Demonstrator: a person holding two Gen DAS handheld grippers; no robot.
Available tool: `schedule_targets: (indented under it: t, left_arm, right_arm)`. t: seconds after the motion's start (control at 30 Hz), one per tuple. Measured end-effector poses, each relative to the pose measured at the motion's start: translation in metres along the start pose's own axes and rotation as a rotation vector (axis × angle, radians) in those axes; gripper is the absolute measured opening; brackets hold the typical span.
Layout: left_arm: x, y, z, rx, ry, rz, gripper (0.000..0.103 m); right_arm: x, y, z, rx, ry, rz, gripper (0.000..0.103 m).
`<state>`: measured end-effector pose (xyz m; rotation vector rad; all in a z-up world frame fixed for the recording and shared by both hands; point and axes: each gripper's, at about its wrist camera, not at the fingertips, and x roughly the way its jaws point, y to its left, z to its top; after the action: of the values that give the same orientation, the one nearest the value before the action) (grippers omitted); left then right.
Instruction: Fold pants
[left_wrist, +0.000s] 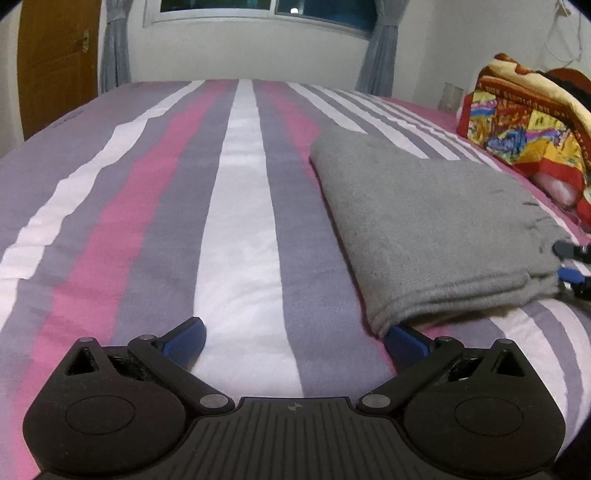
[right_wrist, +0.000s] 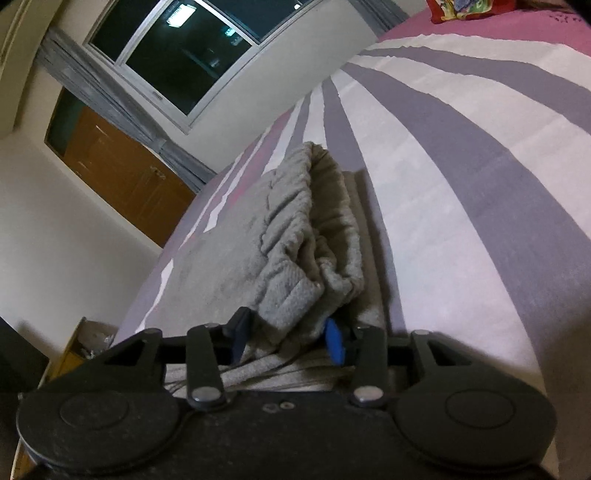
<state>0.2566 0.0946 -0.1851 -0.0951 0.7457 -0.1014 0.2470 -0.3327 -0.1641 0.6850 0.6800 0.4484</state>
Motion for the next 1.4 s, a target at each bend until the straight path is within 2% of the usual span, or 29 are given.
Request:
schedule_targets:
  t: [0.07, 0.1, 0.17, 0.27, 0.33, 0.4, 0.43, 0.47, 0.5, 0.57, 0.67, 0.8, 0.9, 0.97, 1.03, 1.1, 1.4]
  left_arm:
    - [-0.015, 0.007, 0.001, -0.034, -0.025, -0.032, 0.103]
    - [-0.019, 0.012, 0.002, -0.06, -0.042, -0.059, 0.103]
    - [-0.025, 0.023, 0.005, -0.157, -0.077, -0.134, 0.103]
    - [-0.015, 0.028, 0.01, -0.3, -0.089, -0.214, 0.103]
    - [-0.003, 0.021, 0.014, -0.323, -0.075, -0.229, 0.103]
    - [0.008, 0.007, 0.019, -0.292, -0.059, -0.238, 0.103]
    - [0.014, -0.002, 0.021, -0.26, -0.039, -0.227, 0.103]
    - [0.022, -0.012, 0.023, -0.213, 0.0, -0.185, 0.103]
    - [0.029, -0.018, 0.023, -0.18, 0.028, -0.162, 0.103]
    - [0.035, -0.022, 0.024, -0.176, 0.026, -0.154, 0.103]
    - [0.037, -0.021, 0.03, -0.179, 0.026, -0.147, 0.103]
    - [0.036, -0.02, 0.046, -0.128, -0.023, -0.129, 0.103]
    - [0.054, -0.018, 0.064, -0.118, 0.008, -0.133, 0.103]
    - [0.074, -0.022, 0.071, -0.073, 0.083, -0.121, 0.103]
    - [0.081, -0.026, 0.076, -0.053, 0.076, -0.119, 0.103]
    - [0.085, -0.029, 0.08, -0.037, 0.073, -0.12, 0.103]
    - [0.092, -0.023, 0.075, -0.053, 0.045, -0.161, 0.103]
  right_arm:
    - [-0.018, -0.001, -0.001, 0.004, -0.072, -0.032, 0.055]
    - [-0.026, -0.002, -0.001, 0.0, -0.107, -0.053, 0.068]
    - [-0.028, -0.005, 0.001, 0.035, -0.128, -0.034, 0.085]
    - [-0.013, -0.01, 0.005, 0.053, -0.09, -0.047, 0.083]
    - [-0.004, -0.006, 0.006, 0.023, -0.078, -0.065, 0.083]
    - [-0.007, 0.007, 0.005, -0.044, -0.134, -0.095, 0.077]
    - [-0.012, 0.013, 0.005, -0.078, -0.164, -0.099, 0.077]
    - [-0.016, 0.017, 0.004, -0.111, -0.188, -0.102, 0.079]
    - [-0.015, 0.02, 0.004, -0.145, -0.189, -0.13, 0.08]
    - [0.0, 0.018, 0.002, -0.177, -0.105, -0.242, 0.082]
    - [0.001, 0.016, 0.005, -0.16, -0.109, -0.232, 0.084]
    - [-0.01, 0.025, 0.005, -0.186, -0.151, -0.205, 0.083]
    - [-0.008, 0.034, 0.012, -0.244, -0.181, -0.192, 0.082]
    - [0.006, 0.033, 0.018, -0.295, -0.143, -0.252, 0.083]
    - [0.023, 0.023, 0.022, -0.289, -0.085, -0.287, 0.085]
    - [0.026, 0.016, 0.025, -0.236, -0.082, -0.265, 0.088]
    - [0.025, 0.022, 0.018, -0.25, -0.093, -0.278, 0.09]
